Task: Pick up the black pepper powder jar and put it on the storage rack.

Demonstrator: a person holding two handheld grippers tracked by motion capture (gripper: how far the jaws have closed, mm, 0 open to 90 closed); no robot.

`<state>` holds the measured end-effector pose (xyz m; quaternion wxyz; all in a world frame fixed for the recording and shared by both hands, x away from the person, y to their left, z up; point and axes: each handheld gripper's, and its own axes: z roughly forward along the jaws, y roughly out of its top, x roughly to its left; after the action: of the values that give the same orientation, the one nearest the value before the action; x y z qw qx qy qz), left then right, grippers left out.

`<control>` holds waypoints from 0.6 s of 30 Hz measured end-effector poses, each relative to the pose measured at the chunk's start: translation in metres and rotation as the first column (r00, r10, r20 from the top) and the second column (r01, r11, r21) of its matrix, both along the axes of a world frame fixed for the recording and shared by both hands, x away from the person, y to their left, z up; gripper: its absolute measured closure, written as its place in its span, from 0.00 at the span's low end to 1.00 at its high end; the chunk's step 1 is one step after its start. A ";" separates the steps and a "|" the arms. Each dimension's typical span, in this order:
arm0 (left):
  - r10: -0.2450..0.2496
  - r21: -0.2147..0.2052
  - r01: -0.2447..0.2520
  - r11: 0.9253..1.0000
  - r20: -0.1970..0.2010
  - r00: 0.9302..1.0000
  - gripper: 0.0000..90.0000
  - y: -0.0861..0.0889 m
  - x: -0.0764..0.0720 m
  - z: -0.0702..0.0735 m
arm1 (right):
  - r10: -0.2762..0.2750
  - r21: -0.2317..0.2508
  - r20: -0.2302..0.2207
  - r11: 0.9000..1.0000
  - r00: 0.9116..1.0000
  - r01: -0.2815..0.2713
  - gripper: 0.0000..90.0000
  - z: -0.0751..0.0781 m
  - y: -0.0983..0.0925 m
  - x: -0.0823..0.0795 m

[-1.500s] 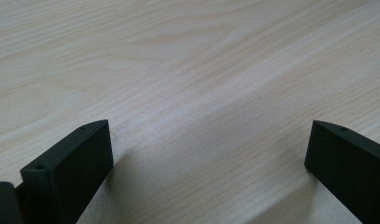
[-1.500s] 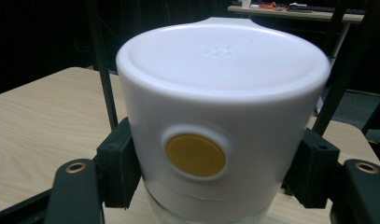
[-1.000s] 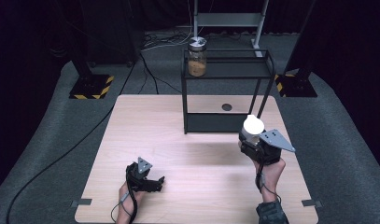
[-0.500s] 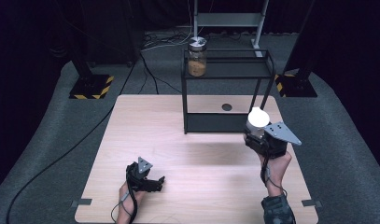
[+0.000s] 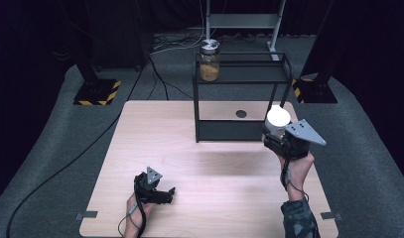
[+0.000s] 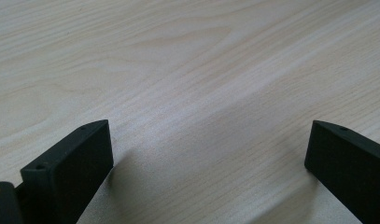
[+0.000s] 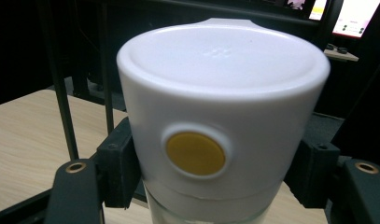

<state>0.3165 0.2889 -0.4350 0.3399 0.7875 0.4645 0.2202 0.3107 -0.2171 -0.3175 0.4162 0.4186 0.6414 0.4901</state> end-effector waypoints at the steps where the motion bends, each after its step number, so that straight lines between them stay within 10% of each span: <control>1: 0.000 0.000 0.000 1.000 0.000 1.000 0.01 0.000 0.000 0.000 | -0.005 -0.003 0.001 1.000 1.000 0.005 0.33 0.002 0.000 0.002; 18: 0.000 0.001 0.000 1.000 0.003 1.000 0.01 0.000 0.000 0.000 | -0.027 0.003 -0.002 1.000 1.000 0.027 0.33 0.022 -0.006 0.024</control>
<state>0.3161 0.2886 -0.4352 0.3403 0.7875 0.4637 0.2213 0.3351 -0.2229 -0.2958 0.4215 0.4285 0.6354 0.4848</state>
